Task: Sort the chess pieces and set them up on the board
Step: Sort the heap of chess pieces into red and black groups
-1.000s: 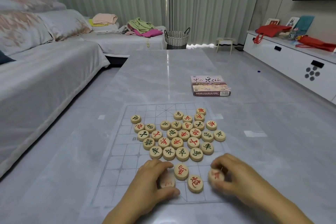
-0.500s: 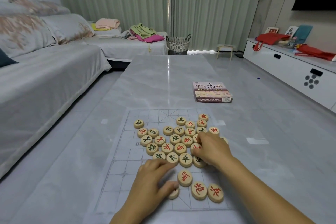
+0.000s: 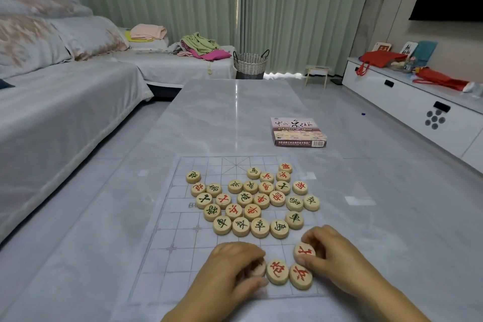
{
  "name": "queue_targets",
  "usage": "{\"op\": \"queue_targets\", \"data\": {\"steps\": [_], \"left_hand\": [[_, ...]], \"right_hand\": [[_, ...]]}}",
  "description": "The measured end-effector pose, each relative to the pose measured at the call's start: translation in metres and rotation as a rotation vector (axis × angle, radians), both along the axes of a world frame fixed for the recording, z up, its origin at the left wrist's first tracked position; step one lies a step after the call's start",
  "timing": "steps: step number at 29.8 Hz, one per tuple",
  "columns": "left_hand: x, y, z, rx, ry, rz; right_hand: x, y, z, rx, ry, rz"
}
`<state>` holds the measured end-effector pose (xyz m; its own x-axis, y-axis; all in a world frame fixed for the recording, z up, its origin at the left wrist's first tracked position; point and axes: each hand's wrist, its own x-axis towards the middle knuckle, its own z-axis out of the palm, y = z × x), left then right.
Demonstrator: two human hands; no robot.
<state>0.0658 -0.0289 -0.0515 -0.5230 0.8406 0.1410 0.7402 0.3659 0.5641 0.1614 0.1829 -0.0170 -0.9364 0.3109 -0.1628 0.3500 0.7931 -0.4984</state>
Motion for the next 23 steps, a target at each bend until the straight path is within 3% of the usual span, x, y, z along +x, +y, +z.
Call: {"op": "queue_targets", "data": {"steps": [4, 8, 10, 14, 16, 23], "left_hand": [[-0.012, 0.0, 0.006, 0.139, -0.049, 0.234], [-0.034, 0.016, 0.021, 0.135, 0.088, 0.411], [-0.043, 0.036, 0.027, 0.05, 0.132, 0.432], [-0.055, 0.077, 0.035, -0.317, 0.261, 0.469], [-0.058, 0.086, 0.038, -0.361, 0.211, 0.517], [-0.063, 0.069, 0.044, -0.198, 0.071, 0.504]], "right_hand": [[0.0, 0.011, -0.007, -0.24, 0.083, -0.067], [-0.006, 0.016, -0.013, -0.156, 0.118, -0.059], [-0.008, 0.018, -0.015, -0.092, 0.117, -0.053], [-0.009, 0.022, -0.018, -0.096, 0.134, -0.057], [-0.009, 0.023, -0.017, -0.113, 0.15, -0.056], [-0.01, 0.022, -0.019, -0.056, 0.145, -0.038]]}}
